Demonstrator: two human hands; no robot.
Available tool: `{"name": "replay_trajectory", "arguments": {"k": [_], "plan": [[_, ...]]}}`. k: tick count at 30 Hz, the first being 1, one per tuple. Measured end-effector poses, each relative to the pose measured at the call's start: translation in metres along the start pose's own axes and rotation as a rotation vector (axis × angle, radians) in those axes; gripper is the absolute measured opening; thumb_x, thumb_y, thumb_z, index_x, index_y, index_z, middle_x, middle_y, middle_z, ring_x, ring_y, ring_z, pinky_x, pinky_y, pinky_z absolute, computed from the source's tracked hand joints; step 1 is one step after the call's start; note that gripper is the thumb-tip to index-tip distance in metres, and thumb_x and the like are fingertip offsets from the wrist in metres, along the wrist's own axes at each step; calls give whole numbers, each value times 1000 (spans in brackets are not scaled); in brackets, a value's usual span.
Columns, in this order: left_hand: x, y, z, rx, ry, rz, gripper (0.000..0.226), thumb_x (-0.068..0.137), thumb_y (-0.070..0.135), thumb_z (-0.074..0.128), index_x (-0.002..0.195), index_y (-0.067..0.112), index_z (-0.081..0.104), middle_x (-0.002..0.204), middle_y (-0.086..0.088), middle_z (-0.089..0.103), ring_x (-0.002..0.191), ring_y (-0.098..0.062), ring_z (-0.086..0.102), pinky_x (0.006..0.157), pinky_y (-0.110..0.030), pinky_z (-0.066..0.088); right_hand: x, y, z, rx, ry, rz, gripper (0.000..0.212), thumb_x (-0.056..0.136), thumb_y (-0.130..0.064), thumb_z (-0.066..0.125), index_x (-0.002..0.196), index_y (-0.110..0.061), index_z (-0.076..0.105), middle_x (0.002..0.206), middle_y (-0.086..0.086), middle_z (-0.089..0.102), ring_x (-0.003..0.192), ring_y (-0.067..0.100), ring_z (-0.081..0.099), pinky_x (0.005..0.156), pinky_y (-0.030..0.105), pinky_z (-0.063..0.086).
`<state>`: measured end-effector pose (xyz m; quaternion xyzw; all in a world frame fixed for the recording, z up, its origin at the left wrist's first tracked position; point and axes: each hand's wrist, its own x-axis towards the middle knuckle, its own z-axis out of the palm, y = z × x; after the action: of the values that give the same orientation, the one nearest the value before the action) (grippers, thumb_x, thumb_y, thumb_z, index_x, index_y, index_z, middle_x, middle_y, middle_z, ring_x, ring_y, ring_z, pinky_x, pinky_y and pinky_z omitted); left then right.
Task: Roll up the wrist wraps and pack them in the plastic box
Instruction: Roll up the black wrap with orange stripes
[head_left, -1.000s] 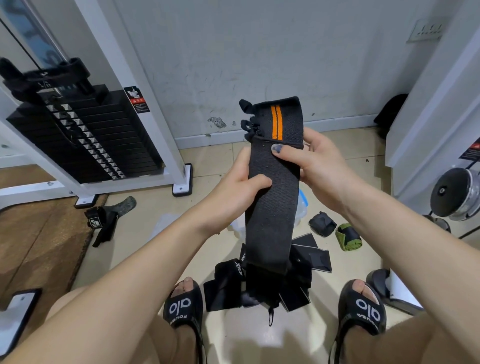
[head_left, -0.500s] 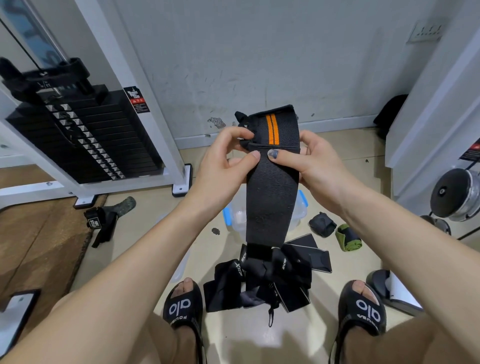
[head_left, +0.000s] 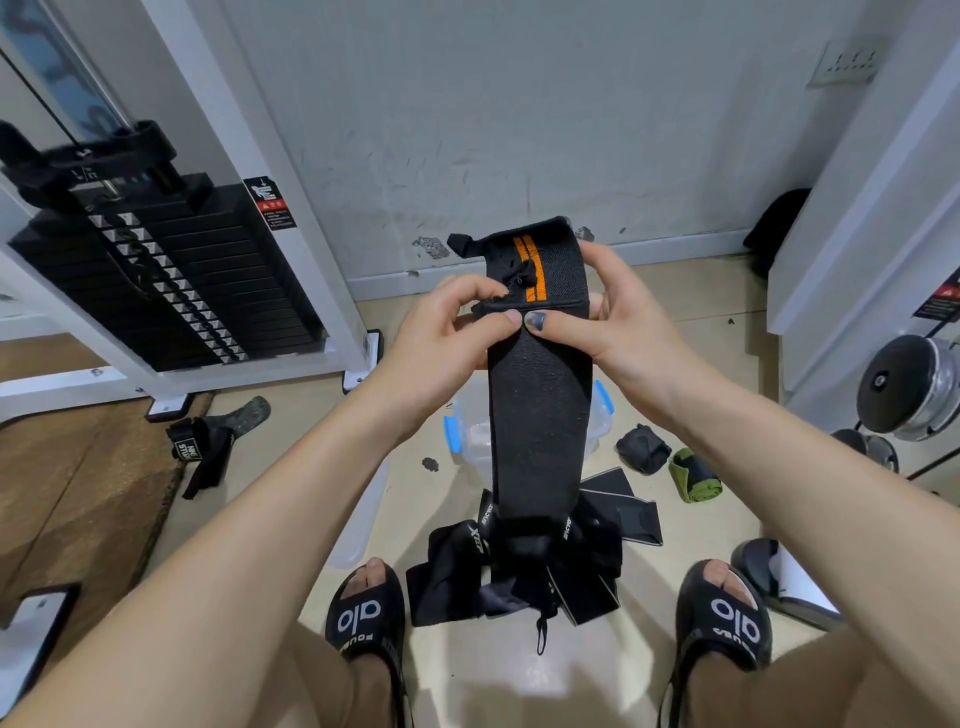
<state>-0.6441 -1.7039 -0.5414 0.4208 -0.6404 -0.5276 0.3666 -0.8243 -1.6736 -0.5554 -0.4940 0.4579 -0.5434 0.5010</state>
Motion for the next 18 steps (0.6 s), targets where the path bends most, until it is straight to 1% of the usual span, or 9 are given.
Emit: {"name": "replay_trajectory", "arguments": {"k": [2, 4, 6, 8, 10, 13, 14, 17, 18], "plan": [[1, 0, -2, 23, -28, -3, 14, 89, 29, 67, 98, 18, 65, 114, -20, 63, 95, -22, 67, 97, -59, 55, -1, 1, 2, -14, -6, 1, 58, 90, 8, 69, 139, -16, 49, 108, 20, 76, 92, 21, 74, 85, 36, 62], [-1, -1, -2, 61, -32, 29, 14, 88, 32, 67, 97, 23, 63, 109, -19, 60, 90, -23, 64, 95, -62, 55, -1, 2, 4, -16, -2, 0, 58, 90, 10, 68, 139, -14, 49, 110, 23, 75, 93, 22, 73, 87, 39, 61], [-2, -3, -3, 72, 1, 97, 17, 94, 27, 67, 106, 25, 55, 109, -14, 56, 83, -26, 59, 86, -61, 56, 0, 2, 4, -9, 6, -5, 57, 91, 9, 68, 139, -13, 48, 110, 22, 75, 94, 25, 74, 89, 40, 61], [-2, -4, -5, 62, 38, 150, 29, 100, 15, 65, 118, 24, 44, 119, -12, 55, 83, -27, 66, 81, -55, 58, 1, 1, 3, -6, 13, -3, 58, 91, 7, 69, 141, -13, 47, 110, 20, 76, 98, 27, 74, 89, 40, 61], [-3, -4, -5, 68, 48, 171, 33, 101, 12, 64, 122, 26, 42, 124, -9, 55, 84, -21, 70, 81, -52, 60, 2, 1, 4, 2, 12, -2, 60, 91, 7, 69, 143, -13, 46, 111, 19, 76, 100, 28, 74, 90, 40, 61], [-3, -5, -6, 116, 58, 168, 24, 101, 13, 63, 119, 25, 52, 119, 2, 59, 72, -7, 61, 80, -44, 58, 2, 2, 5, 6, 7, -8, 60, 91, 7, 69, 142, -12, 46, 109, 18, 76, 96, 26, 74, 89, 40, 61], [-2, -6, -6, 122, 57, 164, 22, 101, 14, 64, 118, 24, 55, 117, 5, 62, 74, -8, 62, 81, -41, 57, 2, 2, 5, 4, 8, -11, 60, 91, 7, 69, 142, -13, 46, 109, 18, 76, 96, 25, 75, 88, 40, 61], [-2, -5, -4, 183, 49, 181, 15, 95, 29, 65, 108, 35, 66, 114, 9, 61, 104, -20, 66, 97, -42, 54, 1, 1, 6, 5, 9, -16, 60, 91, 6, 70, 143, -13, 46, 108, 18, 76, 97, 25, 75, 87, 37, 61], [-2, -4, -3, 216, 42, 188, 14, 92, 31, 64, 105, 37, 67, 111, 10, 59, 108, -18, 63, 99, -38, 52, 2, 2, 6, 1, 10, -17, 61, 91, 6, 70, 143, -13, 45, 108, 17, 76, 96, 24, 75, 86, 37, 61]]}}
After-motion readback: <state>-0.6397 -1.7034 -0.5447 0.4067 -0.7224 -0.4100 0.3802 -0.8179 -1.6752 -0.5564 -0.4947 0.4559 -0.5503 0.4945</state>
